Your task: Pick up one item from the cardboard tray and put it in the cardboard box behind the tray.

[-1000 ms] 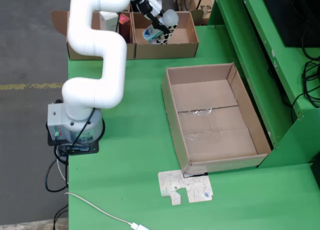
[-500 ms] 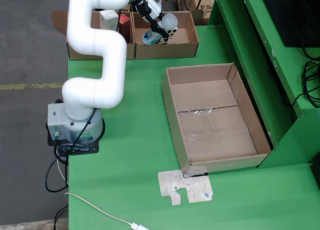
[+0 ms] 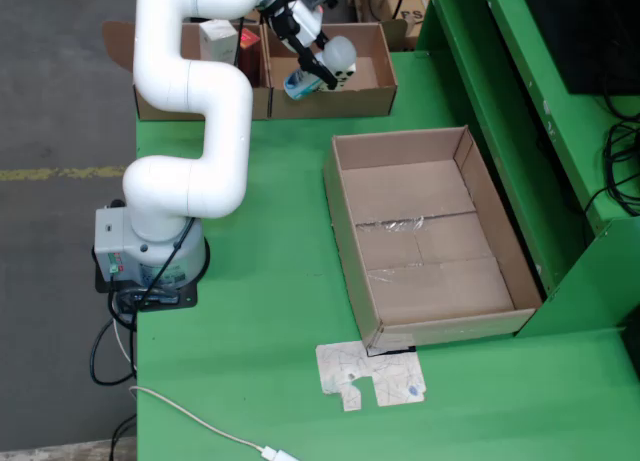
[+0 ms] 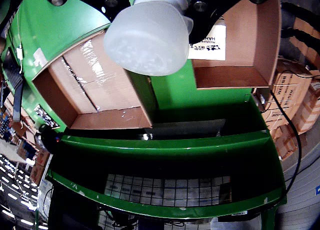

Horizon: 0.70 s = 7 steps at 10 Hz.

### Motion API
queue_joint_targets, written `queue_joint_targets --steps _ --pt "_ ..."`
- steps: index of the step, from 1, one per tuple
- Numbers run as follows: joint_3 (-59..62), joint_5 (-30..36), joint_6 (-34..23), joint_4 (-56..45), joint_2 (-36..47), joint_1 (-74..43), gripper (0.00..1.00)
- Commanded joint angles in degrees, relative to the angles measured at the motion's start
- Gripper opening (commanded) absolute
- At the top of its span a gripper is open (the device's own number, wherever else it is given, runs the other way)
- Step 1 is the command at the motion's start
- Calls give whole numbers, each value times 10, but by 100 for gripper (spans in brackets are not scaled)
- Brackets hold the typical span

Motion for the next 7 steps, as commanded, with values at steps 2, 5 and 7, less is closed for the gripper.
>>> queue_joint_targets --steps 2,5,7 --pt "223 23 6 -132 -64 14 0" --pt "-59 10 -18 52 60 30 0" --pt "-59 -2 -42 97 56 46 0"
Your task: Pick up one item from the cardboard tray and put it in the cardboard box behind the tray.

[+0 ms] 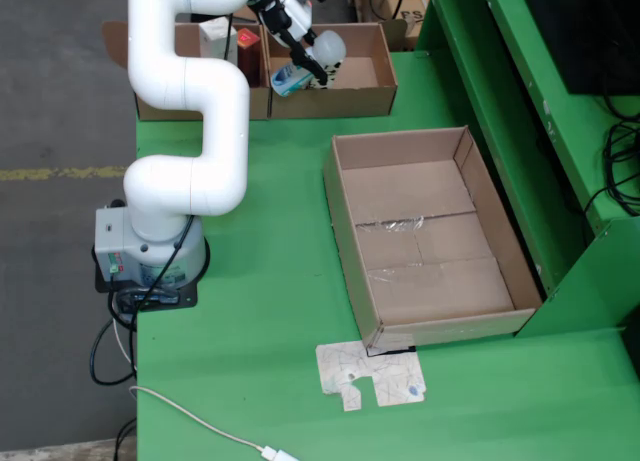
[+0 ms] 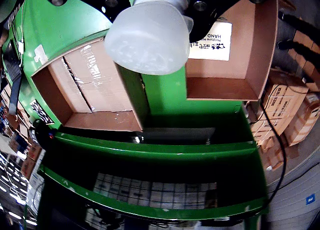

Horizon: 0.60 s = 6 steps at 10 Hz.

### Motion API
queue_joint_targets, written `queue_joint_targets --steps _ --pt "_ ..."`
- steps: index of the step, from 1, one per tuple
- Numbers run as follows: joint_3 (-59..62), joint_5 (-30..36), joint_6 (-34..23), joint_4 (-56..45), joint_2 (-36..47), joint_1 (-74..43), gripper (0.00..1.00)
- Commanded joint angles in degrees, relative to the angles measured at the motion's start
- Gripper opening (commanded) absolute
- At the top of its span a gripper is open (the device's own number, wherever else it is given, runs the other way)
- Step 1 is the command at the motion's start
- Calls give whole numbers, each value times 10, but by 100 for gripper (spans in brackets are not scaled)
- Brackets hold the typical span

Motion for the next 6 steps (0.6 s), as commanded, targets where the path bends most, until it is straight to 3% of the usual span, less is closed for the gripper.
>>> queue_joint_targets --steps 1,6 --pt "-97 -5 -33 154 43 19 0" --pt "-97 -16 -59 207 32 17 0"
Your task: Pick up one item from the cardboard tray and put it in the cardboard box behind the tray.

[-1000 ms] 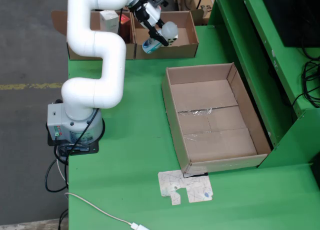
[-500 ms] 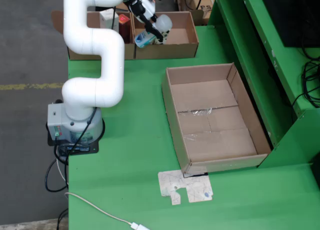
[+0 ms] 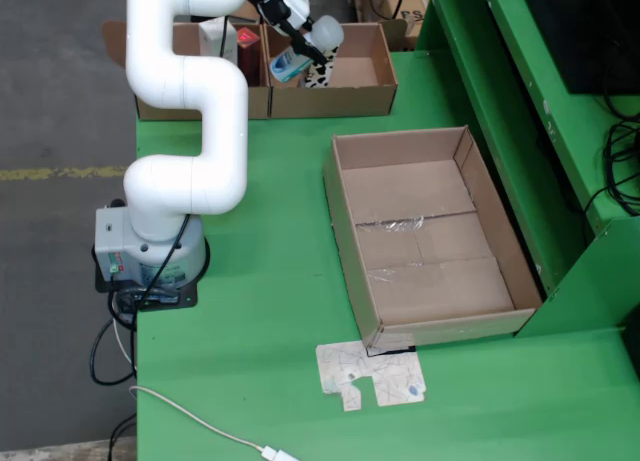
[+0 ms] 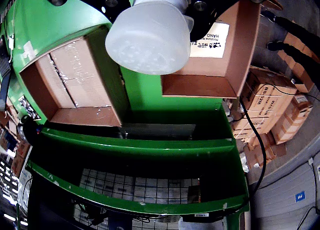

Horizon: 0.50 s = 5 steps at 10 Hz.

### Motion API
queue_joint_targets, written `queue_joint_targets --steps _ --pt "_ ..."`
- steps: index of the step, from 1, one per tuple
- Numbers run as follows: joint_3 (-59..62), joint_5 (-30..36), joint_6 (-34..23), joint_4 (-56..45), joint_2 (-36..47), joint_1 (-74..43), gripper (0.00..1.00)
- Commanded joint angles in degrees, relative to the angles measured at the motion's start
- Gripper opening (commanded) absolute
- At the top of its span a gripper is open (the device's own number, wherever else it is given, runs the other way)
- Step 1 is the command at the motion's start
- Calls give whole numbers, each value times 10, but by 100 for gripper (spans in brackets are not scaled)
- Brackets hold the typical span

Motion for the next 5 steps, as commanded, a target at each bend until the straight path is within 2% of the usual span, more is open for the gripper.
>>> queue_joint_targets --steps 1,5 --pt "8 1 -11 54 7 4 0" --pt "8 1 -8 40 19 2 0"
